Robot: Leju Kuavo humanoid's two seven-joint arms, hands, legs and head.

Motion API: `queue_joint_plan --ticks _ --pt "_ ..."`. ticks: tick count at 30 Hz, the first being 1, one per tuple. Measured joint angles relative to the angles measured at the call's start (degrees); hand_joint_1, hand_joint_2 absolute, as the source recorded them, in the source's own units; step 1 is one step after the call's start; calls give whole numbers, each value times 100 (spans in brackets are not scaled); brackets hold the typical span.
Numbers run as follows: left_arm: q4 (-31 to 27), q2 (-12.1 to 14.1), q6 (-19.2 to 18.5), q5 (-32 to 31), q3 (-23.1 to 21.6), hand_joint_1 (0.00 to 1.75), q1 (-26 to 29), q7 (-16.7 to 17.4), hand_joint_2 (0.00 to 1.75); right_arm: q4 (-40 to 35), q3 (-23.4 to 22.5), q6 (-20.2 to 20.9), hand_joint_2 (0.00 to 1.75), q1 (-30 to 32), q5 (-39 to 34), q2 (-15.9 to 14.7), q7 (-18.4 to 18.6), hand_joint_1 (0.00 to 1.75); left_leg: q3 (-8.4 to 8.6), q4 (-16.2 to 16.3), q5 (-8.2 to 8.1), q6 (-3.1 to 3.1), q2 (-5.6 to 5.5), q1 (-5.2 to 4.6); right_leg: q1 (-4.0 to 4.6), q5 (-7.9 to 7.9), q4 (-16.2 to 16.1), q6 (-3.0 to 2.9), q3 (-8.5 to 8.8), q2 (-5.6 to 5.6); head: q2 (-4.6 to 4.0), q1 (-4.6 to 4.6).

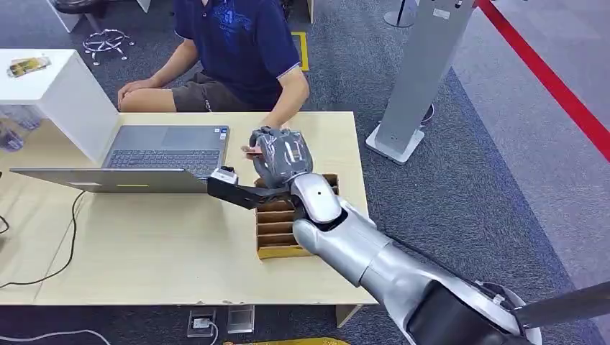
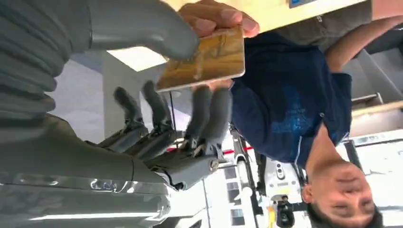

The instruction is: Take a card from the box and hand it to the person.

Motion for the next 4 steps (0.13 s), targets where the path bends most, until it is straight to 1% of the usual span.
queue_joint_plan --ticks 4 --pt "0 2 -17 28 0 0 1 -22 0 114 48 -26 175 -9 -35 18 -22 0 0 0 0 0 0 0 0 0 0 0 -1 0 2 2"
